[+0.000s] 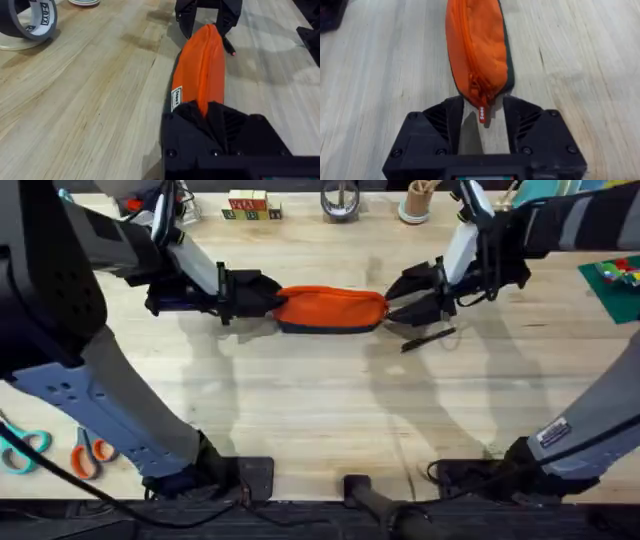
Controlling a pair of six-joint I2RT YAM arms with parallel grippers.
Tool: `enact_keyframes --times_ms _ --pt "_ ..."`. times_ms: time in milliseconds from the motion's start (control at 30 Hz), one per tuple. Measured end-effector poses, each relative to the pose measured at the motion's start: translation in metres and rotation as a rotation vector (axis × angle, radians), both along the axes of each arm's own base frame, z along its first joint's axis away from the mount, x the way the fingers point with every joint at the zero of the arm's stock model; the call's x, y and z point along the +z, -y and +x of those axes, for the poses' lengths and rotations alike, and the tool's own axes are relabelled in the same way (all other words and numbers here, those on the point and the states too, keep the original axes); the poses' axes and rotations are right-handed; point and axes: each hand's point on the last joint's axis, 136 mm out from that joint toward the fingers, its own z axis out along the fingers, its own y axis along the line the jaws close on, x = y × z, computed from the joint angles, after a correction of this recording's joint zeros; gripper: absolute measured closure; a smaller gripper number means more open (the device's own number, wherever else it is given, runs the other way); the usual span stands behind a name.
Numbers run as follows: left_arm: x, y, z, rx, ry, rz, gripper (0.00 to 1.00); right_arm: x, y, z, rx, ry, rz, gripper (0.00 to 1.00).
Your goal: Unzip the bag, pick up the pens from the table one at a time and place them inside, then zip the bag closed.
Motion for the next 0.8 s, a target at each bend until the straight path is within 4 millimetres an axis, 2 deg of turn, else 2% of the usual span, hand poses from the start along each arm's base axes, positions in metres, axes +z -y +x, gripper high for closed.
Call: enact_keyframes --times_ms 200,333,433,633,800 --pt "0.0000 0.0000 0.0000 0.000 0.000 0.000 0.961 0.0000 0.0000 0.0000 -0.001 -0.002 0.000 0.487" --pt "0.0000 0.0000 0.0000 0.000 0.000 0.000 0.961 0.0000 -0.0006 -0.0003 -0.001 -0.005 0.000 0.513" --pt "0.0000 0.0000 0.0000 0.000 0.000 0.000 0.961 0.0000 -0.0024 -0.0010 0.001 -0.010 0.000 0.608" --pt "0.0000 0.0000 0.0000 0.000 0.000 0.000 0.961 0.0001 -0.0074 -0.0028 0.008 -0.021 0.000 0.934" --pt "0.0000 0.0000 0.0000 0.000 0.000 0.000 0.961 0.0002 -0.0074 -0.0033 0.006 -0.030 -0.001 0.969"
